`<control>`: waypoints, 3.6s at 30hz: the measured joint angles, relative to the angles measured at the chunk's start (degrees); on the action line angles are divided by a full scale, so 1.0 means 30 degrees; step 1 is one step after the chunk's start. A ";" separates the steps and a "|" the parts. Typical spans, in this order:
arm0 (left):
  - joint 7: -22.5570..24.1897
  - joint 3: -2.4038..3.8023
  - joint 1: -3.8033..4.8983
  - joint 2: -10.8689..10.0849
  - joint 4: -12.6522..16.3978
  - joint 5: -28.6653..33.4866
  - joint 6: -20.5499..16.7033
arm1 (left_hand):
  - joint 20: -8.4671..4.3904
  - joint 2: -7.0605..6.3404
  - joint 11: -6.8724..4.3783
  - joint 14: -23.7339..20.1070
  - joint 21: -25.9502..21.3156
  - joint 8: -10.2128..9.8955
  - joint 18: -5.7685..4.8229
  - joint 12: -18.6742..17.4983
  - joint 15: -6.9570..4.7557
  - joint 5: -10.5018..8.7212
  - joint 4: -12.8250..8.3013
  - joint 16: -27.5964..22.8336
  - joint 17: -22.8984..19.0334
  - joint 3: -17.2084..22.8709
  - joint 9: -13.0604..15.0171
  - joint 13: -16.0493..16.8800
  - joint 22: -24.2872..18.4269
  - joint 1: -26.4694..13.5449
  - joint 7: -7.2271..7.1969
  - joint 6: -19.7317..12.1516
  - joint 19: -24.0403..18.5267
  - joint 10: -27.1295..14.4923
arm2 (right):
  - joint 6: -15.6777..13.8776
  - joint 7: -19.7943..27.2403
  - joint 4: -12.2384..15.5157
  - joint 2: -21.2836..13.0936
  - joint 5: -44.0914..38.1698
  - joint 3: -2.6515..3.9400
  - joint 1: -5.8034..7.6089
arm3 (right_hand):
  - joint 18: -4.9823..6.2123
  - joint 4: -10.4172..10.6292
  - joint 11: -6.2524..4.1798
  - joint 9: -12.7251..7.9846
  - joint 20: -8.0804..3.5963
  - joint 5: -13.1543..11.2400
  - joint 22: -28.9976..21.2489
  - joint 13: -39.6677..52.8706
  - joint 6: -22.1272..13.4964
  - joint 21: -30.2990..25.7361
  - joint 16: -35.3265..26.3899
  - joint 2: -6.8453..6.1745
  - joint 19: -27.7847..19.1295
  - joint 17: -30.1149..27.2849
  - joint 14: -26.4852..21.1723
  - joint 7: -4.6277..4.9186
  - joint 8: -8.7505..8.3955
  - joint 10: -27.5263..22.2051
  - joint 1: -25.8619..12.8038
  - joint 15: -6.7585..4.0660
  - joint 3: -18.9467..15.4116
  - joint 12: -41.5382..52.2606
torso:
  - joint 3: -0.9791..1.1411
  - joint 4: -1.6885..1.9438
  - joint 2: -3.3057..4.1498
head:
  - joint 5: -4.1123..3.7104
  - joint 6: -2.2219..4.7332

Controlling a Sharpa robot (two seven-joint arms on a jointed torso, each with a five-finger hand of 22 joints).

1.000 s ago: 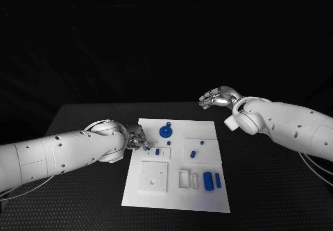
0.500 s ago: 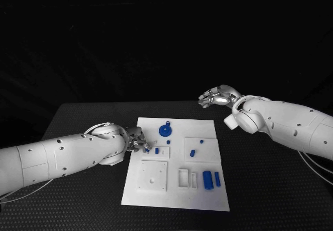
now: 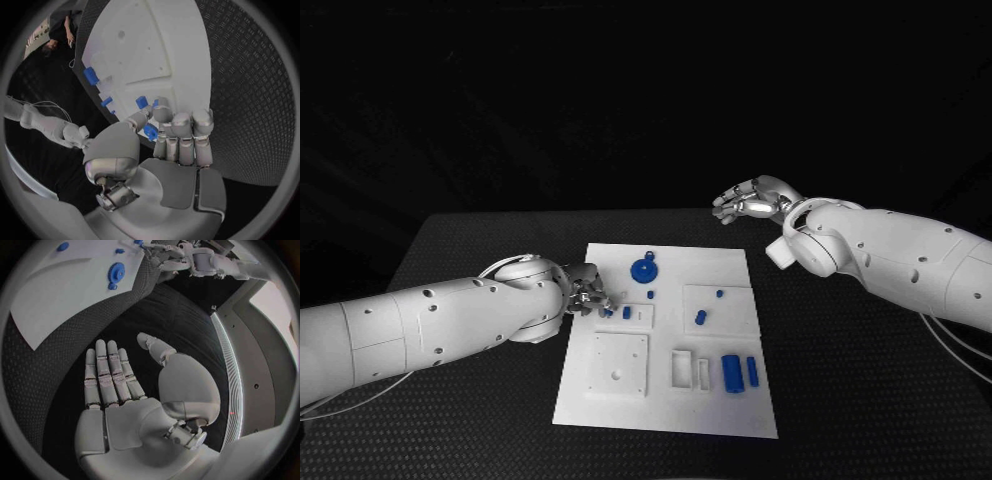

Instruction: Assemble the parts on the task board

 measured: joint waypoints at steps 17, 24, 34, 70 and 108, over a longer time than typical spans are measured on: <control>-0.0116 0.0021 -0.0003 -0.0034 0.0068 -0.0207 0.0356 | 0.0009 0.0004 -0.0058 0.0000 0.0000 -0.0151 0.0002 0.0000 -0.0001 -0.0012 -0.0007 -0.0001 0.0016 0.0003 -0.0012 0.0001 0.0001 0.0004 -0.0047 0.0026 0.0000 0.0060 | 0.0049 0.0000 0.0016 0.0009 0.0001 -0.0003 -0.0002 | 0.0000 0.0000 0.0000 0.0002 -0.0001 0.0000 0.0018 0.0002 0.0001 -0.0071 0.0000 0.0000 0.0001 0.0001 0.0000 0.0000 0.0000 0.0000 0.0000 0.0000 0.0000 0.0000 | 0.0004 -0.0009 -0.0009 | 0.0057 -0.0040; -0.0187 0.0027 -0.0008 -0.0043 0.0113 -0.0344 0.0489 | 0.0037 0.0005 -0.0058 0.0002 -0.0001 -0.0135 0.0007 0.0032 -0.0003 -0.0016 -0.0030 -0.0001 0.0014 -0.0020 -0.0014 0.0002 0.0002 0.0005 -0.0071 0.0073 0.0025 0.0062 | 0.0060 0.0000 0.0015 0.0007 0.0001 -0.0003 -0.0002 | 0.0001 -0.0001 0.0000 -0.0004 -0.0001 0.0000 0.0017 0.0001 0.0001 -0.0071 0.0000 0.0000 0.0001 -0.0017 0.0000 0.0000 0.0000 0.0000 0.0000 0.0000 0.0001 0.0000 | -0.0011 -0.0004 -0.0005 | 0.0062 -0.0055; -0.0291 0.0030 -0.0010 -0.0088 0.0154 -0.0459 0.0636 | 0.0040 0.0005 -0.0055 0.0063 0.0000 -0.0125 0.0009 0.0075 -0.0065 0.0027 -0.0032 -0.0001 0.0012 -0.0021 0.0000 0.0002 0.0002 0.0005 -0.0031 0.0107 0.0027 0.0064 | 0.0071 0.0000 0.0014 0.0009 0.0001 0.0001 -0.0002 | 0.0001 -0.0001 0.0000 -0.0013 -0.0001 -0.0001 0.0036 0.0002 -0.0053 -0.0071 0.0000 0.0000 0.0001 -0.0016 0.0000 0.0053 0.0000 0.0000 0.0000 0.0000 0.0001 0.0000 | -0.0011 0.0000 -0.0005 | 0.0064 -0.0086; -0.0345 0.0034 -0.0027 -0.0086 0.0183 -0.0550 0.0681 | 0.0074 0.0157 -0.0086 0.0067 -0.0001 -0.0217 0.0015 0.0075 -0.0069 0.0282 -0.0087 0.0074 0.0068 -0.0074 0.0049 0.0003 0.0003 -0.0147 -0.0076 0.0343 0.0058 0.0176 | 0.0091 -0.0001 -0.0023 0.0081 0.0001 0.0000 -0.0013 | 0.0002 -0.0001 0.0000 -0.0026 -0.0002 -0.0001 0.0070 0.0003 -0.0047 -0.0146 0.0000 0.0000 0.0002 -0.0013 0.0000 0.0047 0.0000 0.0000 0.0000 -0.0001 0.0001 0.0000 | -0.0002 -0.0015 -0.0002 | 0.0077 -0.0077; -0.0281 0.0050 -0.0043 -0.0086 0.0147 -0.0472 0.0891 | 0.0061 0.0155 -0.0160 0.0228 -0.0001 -0.0295 0.0018 0.0074 -0.0024 0.1029 -0.0168 0.0148 0.0118 -0.0154 0.0239 -0.0015 0.0003 -0.0144 -0.0116 0.0542 0.0042 0.0373 | 0.0114 -0.0003 -0.0029 0.0079 0.0003 0.0001 -0.0048 | 0.0001 -0.0001 0.0000 -0.0057 -0.0002 -0.0001 0.0123 0.0004 -0.0036 -0.0145 0.0000 0.0000 0.0002 -0.0028 0.0001 0.0036 0.0076 0.0000 0.0000 -0.0001 0.0001 0.0000 | -0.0002 0.0000 0.0002 | 0.0064 -0.0108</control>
